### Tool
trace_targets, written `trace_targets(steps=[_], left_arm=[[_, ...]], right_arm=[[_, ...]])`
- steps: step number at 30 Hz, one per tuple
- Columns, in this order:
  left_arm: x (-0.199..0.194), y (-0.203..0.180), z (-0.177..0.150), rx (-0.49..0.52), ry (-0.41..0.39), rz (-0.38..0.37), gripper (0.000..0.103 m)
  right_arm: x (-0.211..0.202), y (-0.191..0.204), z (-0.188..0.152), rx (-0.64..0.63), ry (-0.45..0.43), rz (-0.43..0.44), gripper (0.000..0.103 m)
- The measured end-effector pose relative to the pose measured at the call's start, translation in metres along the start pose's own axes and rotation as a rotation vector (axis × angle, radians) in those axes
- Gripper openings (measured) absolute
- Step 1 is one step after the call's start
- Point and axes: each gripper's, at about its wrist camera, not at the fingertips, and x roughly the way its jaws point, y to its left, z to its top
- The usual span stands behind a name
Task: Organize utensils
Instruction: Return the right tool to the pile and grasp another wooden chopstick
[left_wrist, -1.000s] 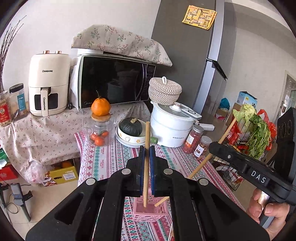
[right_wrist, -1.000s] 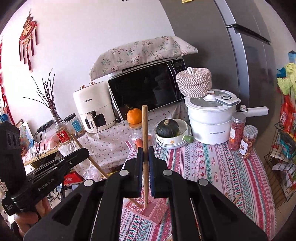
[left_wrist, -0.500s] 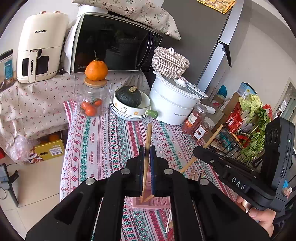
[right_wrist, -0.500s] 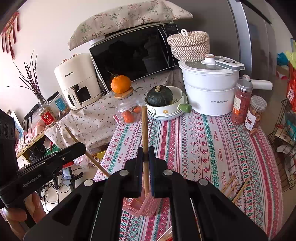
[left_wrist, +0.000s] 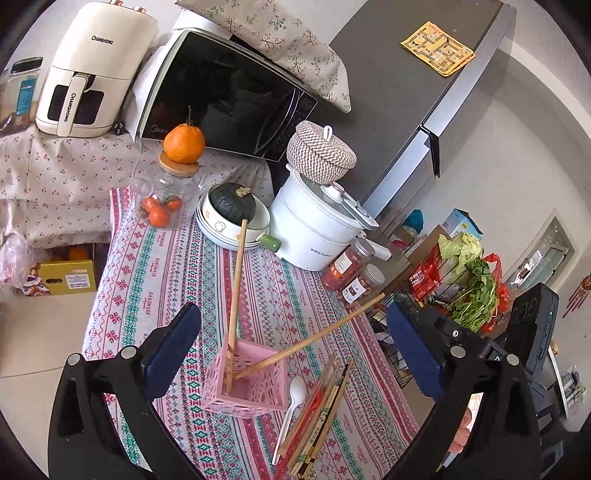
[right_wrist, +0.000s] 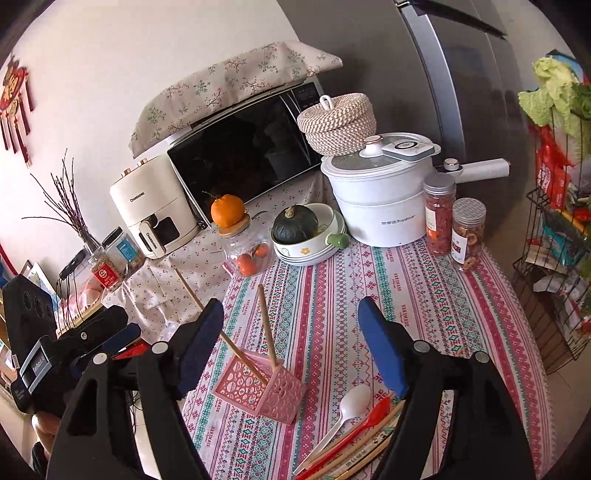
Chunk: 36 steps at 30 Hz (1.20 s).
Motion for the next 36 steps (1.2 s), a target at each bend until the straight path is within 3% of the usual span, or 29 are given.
trace_targets(steps=[5,12,17,26,30,36], left_arm=[[0.002,-0.008,-0.017,0.014,0.048,0.033,0.096],[0.007,-0.023,-0.044,0.132,0.107,0.116,0.096],[0.02,-0.026,-0.067,0.185,0.206,0.181,0.096],[0.038,-0.032,-0.095,0.226,0.312,0.252,0.096],[0.047,-0.029,-0.102,0.214,0.382,0.266,0.096],[0.05,-0.022,-0.101,0.184,0.398,0.291,0.096]], right_arm=[[-0.016,-0.023,-0.004,-0.008,0.013,-0.081,0.091],[-0.017,-0.058,-0.023,0.01,0.123,-0.189,0.092],[-0.01,-0.082,-0.042,0.036,0.207,-0.263,0.092],[0.03,-0.112,-0.072,0.035,0.368,-0.379,0.092],[0.055,-0.125,-0.08,0.065,0.43,-0.392,0.092],[0.087,-0.142,-0.087,0.113,0.483,-0.424,0.092]])
